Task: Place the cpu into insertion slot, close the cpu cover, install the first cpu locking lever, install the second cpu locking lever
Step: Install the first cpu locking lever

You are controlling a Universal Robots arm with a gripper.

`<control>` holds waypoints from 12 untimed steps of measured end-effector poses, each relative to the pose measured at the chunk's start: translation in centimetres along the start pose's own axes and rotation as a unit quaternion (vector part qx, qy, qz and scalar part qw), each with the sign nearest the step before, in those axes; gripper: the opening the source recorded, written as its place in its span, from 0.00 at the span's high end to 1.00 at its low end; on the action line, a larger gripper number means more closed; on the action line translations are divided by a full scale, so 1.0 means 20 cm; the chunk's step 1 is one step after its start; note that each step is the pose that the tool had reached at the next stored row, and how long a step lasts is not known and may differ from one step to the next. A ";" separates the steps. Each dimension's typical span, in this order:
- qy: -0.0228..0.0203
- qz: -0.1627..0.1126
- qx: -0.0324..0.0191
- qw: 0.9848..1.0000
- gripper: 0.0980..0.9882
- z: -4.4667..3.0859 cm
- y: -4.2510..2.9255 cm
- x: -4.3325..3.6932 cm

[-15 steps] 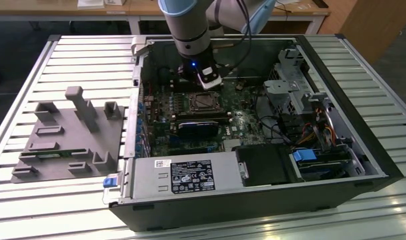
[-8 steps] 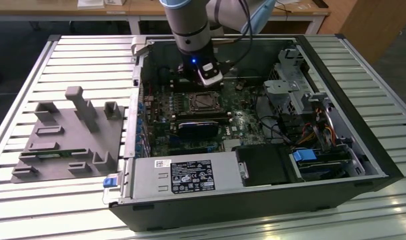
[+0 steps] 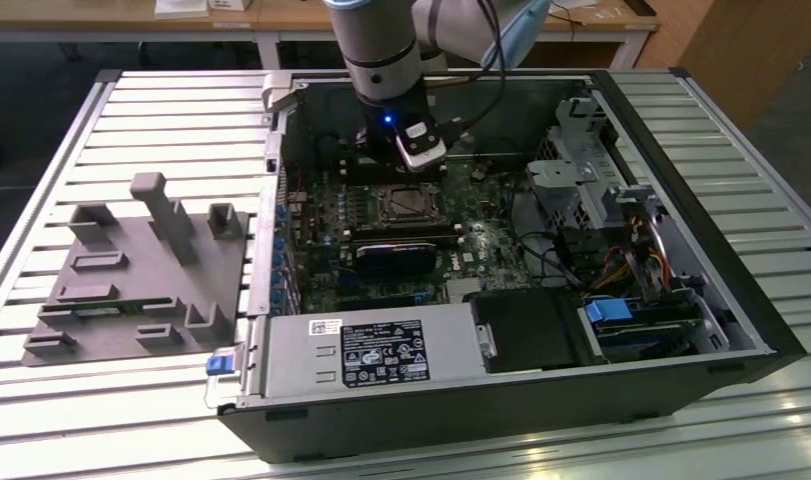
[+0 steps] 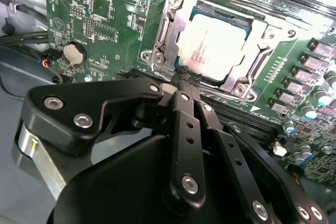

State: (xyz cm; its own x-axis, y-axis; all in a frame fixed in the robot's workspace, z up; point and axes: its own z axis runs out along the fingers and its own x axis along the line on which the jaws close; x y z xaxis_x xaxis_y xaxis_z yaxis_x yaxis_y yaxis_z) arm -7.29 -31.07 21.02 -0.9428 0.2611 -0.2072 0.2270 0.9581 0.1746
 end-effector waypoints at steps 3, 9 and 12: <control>0.005 0.000 0.003 1.000 0.99 0.001 0.001 -0.001; 0.025 0.002 0.019 1.000 0.99 0.008 0.004 -0.018; 0.026 0.003 0.023 0.999 0.99 0.008 -0.001 -0.024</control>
State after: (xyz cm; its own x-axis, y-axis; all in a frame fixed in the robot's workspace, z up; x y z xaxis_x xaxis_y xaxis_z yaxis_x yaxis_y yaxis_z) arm -6.80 -31.21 20.97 -0.9527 0.2611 -0.1554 0.2420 0.9613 0.1318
